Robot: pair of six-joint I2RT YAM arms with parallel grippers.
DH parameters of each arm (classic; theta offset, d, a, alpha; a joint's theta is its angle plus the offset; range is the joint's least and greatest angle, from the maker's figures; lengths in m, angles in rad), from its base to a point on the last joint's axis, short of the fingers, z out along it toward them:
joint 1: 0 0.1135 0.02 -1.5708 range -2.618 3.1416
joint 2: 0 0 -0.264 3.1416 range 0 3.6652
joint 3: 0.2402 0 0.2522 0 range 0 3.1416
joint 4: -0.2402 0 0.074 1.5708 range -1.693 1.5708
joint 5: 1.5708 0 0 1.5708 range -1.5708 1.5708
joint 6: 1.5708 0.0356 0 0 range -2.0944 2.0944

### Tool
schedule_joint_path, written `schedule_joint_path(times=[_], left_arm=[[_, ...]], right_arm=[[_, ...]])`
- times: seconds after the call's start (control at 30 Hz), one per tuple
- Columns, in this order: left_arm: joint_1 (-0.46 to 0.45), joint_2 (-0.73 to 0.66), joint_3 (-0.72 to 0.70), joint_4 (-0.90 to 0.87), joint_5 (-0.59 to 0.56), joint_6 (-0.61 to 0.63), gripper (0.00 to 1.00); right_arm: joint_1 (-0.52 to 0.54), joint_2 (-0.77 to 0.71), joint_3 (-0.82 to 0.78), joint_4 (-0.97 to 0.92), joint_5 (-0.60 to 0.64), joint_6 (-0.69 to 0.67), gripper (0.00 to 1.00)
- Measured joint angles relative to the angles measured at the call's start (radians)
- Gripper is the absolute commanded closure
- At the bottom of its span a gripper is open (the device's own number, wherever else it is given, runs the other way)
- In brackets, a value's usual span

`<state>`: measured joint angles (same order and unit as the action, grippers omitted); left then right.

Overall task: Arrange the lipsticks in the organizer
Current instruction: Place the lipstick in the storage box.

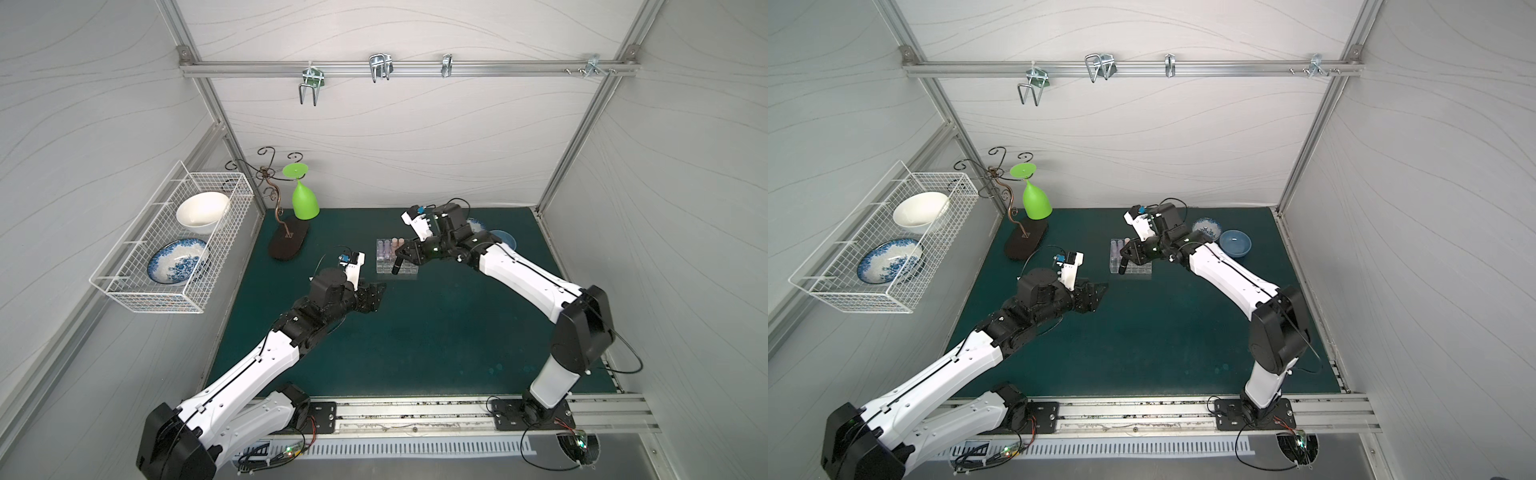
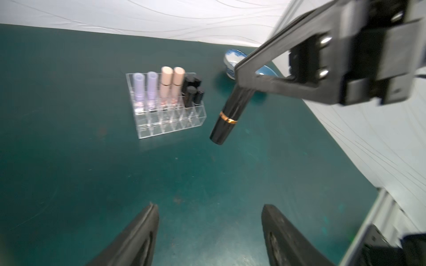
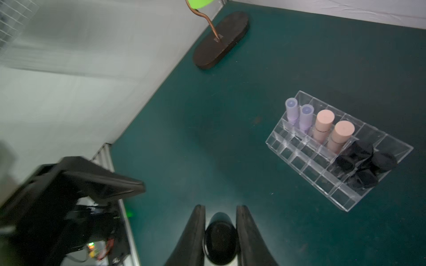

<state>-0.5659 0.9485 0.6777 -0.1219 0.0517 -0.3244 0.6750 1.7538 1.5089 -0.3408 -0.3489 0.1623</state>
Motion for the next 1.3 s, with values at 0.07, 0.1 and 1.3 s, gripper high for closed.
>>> schedule_joint_path(times=[0.07, 0.1, 1.3], left_arm=[[0.0, -0.007, -0.016, 0.009, -0.046, -0.005, 0.24], [0.0, -0.009, -0.022, 0.015, -0.067, -0.006, 0.24], [0.0, -0.01, -0.054, 0.069, -0.19, -0.005, 0.2]], right_arm=[[0.012, 0.061, 0.018, 0.012, 0.063, -0.014, 0.85], [0.014, 0.09, 0.025, 0.018, 0.094, -0.022, 0.85], [0.014, 0.306, 0.065, 0.267, 0.47, -0.137, 0.79]])
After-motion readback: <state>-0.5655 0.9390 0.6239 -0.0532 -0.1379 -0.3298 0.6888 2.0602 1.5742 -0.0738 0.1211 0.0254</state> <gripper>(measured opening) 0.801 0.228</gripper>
